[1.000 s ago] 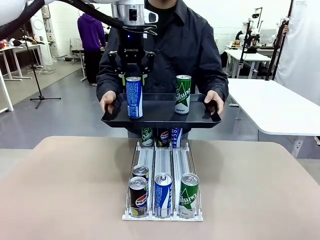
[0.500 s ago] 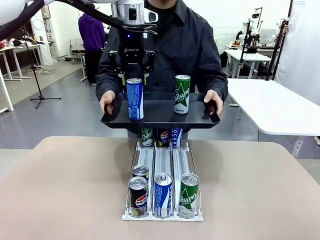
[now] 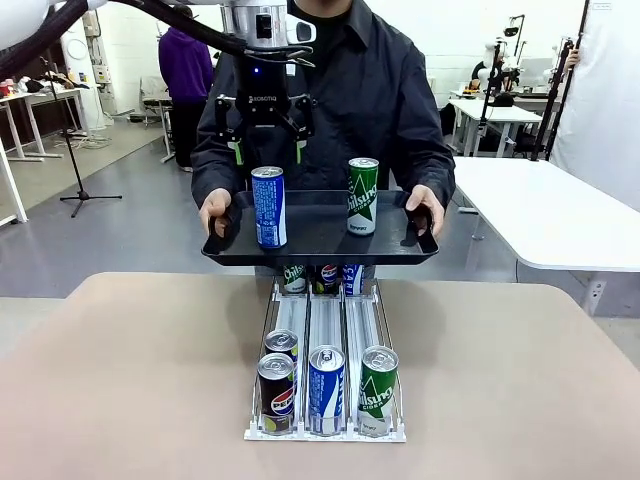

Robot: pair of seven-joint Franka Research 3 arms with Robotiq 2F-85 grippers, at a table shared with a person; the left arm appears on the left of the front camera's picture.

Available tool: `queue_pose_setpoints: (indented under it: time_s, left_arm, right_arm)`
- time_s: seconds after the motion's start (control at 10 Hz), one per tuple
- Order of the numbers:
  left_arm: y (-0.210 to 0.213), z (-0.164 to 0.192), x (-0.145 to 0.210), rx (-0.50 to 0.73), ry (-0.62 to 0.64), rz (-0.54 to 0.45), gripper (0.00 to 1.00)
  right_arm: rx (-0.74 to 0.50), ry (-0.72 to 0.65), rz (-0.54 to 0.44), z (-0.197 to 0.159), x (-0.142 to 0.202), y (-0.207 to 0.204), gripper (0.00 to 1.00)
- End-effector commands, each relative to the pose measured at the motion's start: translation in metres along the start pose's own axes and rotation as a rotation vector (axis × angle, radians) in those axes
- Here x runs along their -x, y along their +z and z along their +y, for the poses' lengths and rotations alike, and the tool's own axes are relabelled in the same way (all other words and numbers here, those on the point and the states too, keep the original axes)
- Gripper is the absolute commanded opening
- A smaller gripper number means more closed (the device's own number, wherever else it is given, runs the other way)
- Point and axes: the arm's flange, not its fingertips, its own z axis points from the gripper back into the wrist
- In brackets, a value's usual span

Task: Retrieve and hand over the desired beverage to the person.
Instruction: Place the picked can on the Handle tray extended by the person.

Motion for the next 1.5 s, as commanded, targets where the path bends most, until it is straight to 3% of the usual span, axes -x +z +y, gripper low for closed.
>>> queue_pose_setpoints:
  time_s: [0.0, 0.2, 0.3, 0.6, 0.9, 1.1, 1.4]
  left_arm:
    - [0.006, 0.003, -0.004, 0.011, -0.029, 0.021, 1.00]
    - [0.012, 0.004, 0.003, 0.004, -0.035, 0.027, 1.00]
    - [0.024, 0.012, 0.027, 0.001, -0.094, 0.008, 1.00]
    - [0.057, 0.075, 0.148, 0.022, -0.274, -0.184, 1.00]
    - [0.067, 0.137, 0.219, 0.104, -0.350, -0.283, 1.00]
    - [0.065, 0.172, 0.235, 0.136, -0.378, -0.324, 1.00]
    - [0.066, 0.194, 0.224, 0.181, -0.349, -0.291, 1.00]
  right_arm:
    - [-0.024, 0.009, -0.003, 0.000, 0.001, -0.001, 1.00]
    - [-0.024, 0.009, -0.003, 0.000, 0.001, -0.001, 1.00]
    - [-0.024, 0.009, -0.003, 0.000, 0.001, -0.001, 1.00]
    - [-0.024, 0.009, -0.003, 0.000, 0.001, -0.001, 1.00]
    - [-0.024, 0.009, -0.003, 0.000, 0.001, -0.001, 1.00]
    - [-0.024, 0.009, -0.003, 0.000, 0.001, -0.001, 1.00]
    - [-0.024, 0.009, -0.003, 0.000, 0.001, -0.001, 1.00]
